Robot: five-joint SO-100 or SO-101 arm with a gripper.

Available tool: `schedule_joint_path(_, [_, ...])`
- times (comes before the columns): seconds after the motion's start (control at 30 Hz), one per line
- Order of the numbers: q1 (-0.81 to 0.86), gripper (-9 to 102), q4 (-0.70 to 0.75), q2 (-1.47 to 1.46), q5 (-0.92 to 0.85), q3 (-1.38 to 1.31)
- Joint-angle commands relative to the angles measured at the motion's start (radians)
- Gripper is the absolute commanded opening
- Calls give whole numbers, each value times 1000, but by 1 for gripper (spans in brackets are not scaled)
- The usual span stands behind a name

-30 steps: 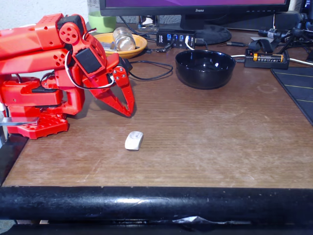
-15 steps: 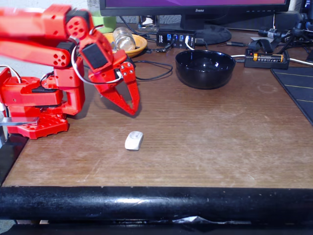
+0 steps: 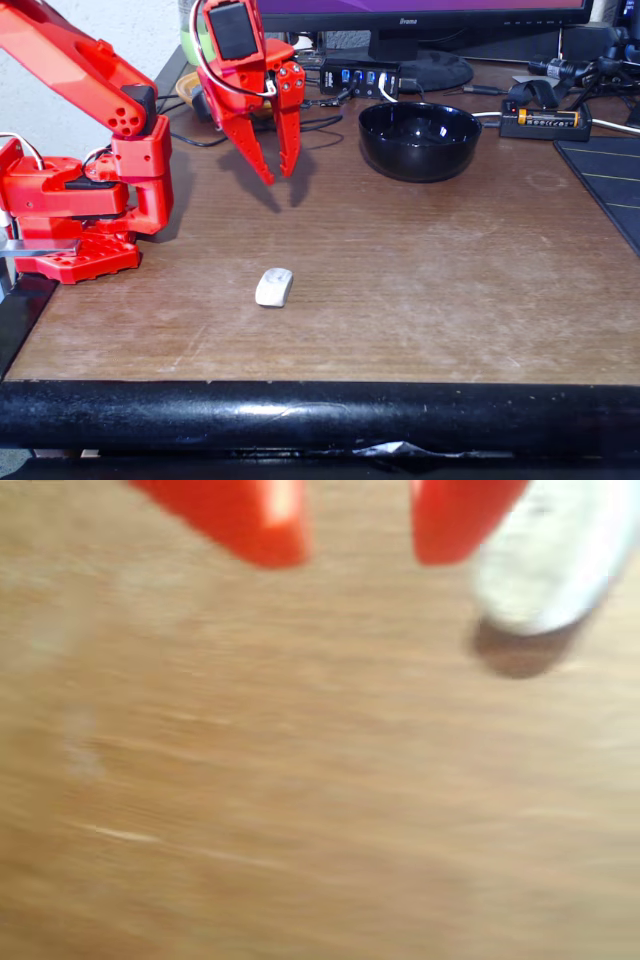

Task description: Ramasse la gomme et mets-la dans le bol.

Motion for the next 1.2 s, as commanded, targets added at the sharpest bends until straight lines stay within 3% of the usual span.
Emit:
schedule_joint_path(0.0, [29,9,20,-75,-92,-69])
schedule_joint_path(0.27, [167,18,35,-167,-238,-130])
schedule_joint_path(1.17, [414,18,-155,-175,-431,26])
